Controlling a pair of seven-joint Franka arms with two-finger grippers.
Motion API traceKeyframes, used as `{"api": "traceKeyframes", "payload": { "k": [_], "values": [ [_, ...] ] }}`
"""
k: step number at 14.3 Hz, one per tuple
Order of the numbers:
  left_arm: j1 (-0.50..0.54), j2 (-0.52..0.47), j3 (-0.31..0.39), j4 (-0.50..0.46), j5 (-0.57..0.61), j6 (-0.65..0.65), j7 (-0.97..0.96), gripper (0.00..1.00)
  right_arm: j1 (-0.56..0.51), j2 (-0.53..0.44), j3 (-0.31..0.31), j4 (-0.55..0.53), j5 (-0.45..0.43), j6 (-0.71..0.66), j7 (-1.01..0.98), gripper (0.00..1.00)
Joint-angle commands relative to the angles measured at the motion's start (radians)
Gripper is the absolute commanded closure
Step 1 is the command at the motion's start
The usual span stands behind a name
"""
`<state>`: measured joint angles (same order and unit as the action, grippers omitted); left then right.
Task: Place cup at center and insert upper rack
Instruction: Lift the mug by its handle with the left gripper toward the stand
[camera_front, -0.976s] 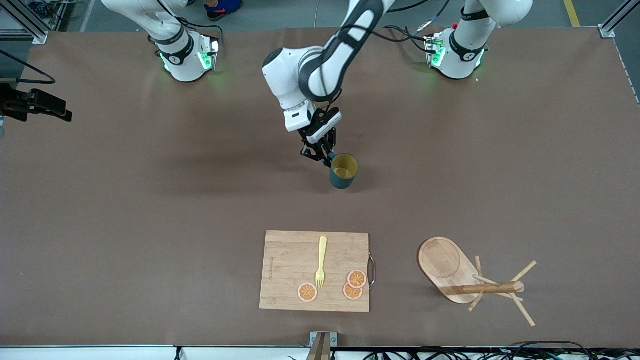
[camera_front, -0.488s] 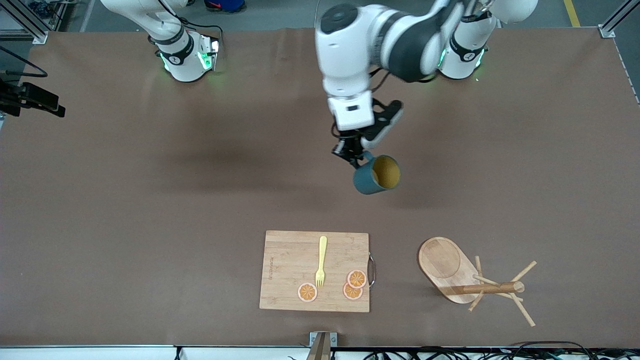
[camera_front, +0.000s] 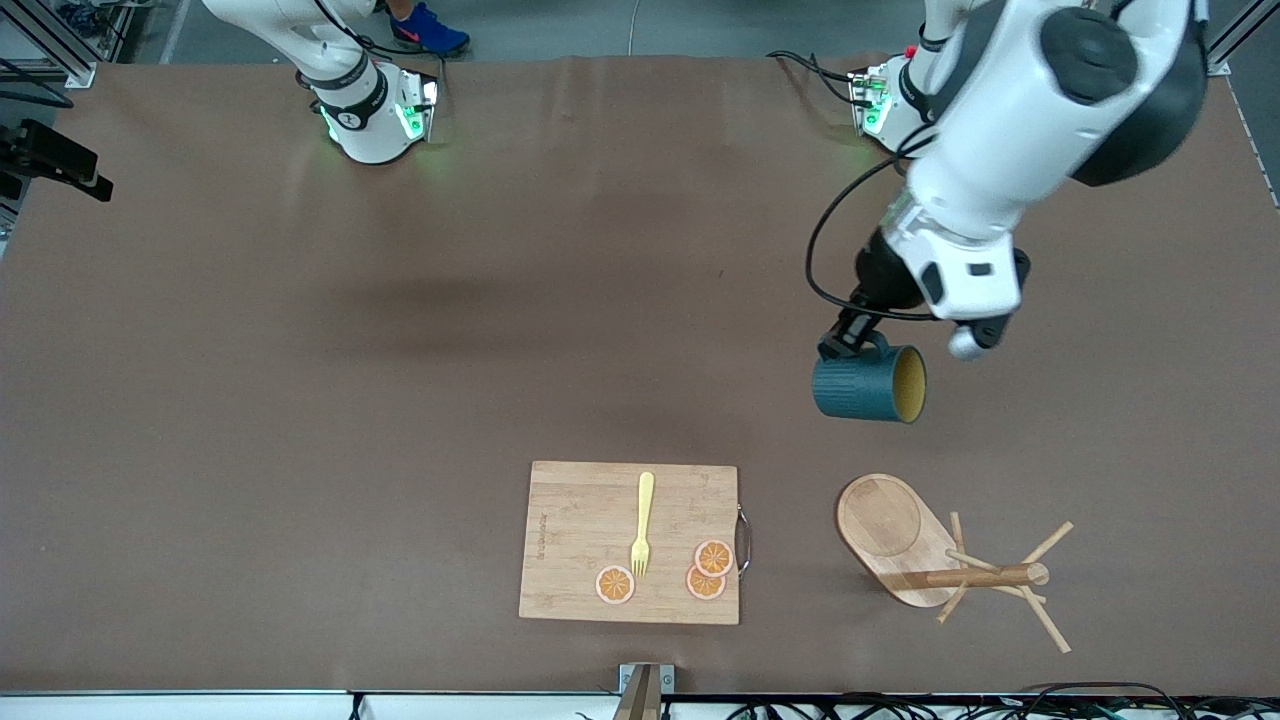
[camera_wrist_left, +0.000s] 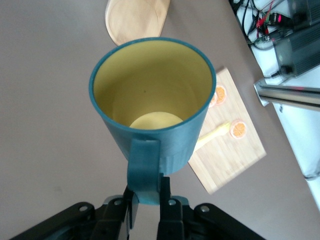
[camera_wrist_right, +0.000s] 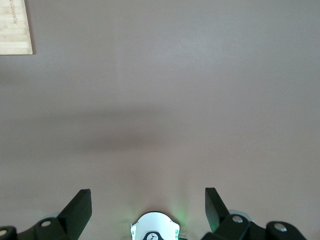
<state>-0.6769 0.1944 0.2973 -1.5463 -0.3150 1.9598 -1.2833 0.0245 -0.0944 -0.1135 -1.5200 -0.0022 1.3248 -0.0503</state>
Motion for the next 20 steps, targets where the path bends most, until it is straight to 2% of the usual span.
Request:
{"api": "traceKeyframes", "payload": {
  "k": [1,5,7,11,13,20],
  "values": [
    [0.089,0.022,-0.010,0.043,-0.216,-0.016,0.096,0.99,-0.025,-0.059,0.018,-0.060,0.004,0.019,-0.005,0.00],
    [0.262,0.060,-0.010,0.058,-0.598,-0.018,0.244,1.00,-0.028,-0.061,0.038,-0.081,0.004,0.027,-0.005,0.00],
    [0.315,0.105,-0.012,0.063,-0.767,-0.036,0.300,1.00,-0.028,-0.062,0.043,-0.081,0.004,0.027,-0.005,0.00],
    [0.382,0.221,-0.013,0.115,-0.979,-0.062,0.383,1.00,-0.025,-0.064,0.048,-0.081,0.002,0.025,-0.006,0.00],
    [0.430,0.276,-0.015,0.135,-1.048,-0.097,0.426,1.00,-0.028,-0.068,0.048,-0.083,0.002,0.025,-0.006,0.00],
    [0.459,0.372,-0.015,0.184,-1.081,-0.117,0.525,1.00,-0.038,0.005,0.043,0.053,0.005,0.004,0.000,0.00]
  ]
}}
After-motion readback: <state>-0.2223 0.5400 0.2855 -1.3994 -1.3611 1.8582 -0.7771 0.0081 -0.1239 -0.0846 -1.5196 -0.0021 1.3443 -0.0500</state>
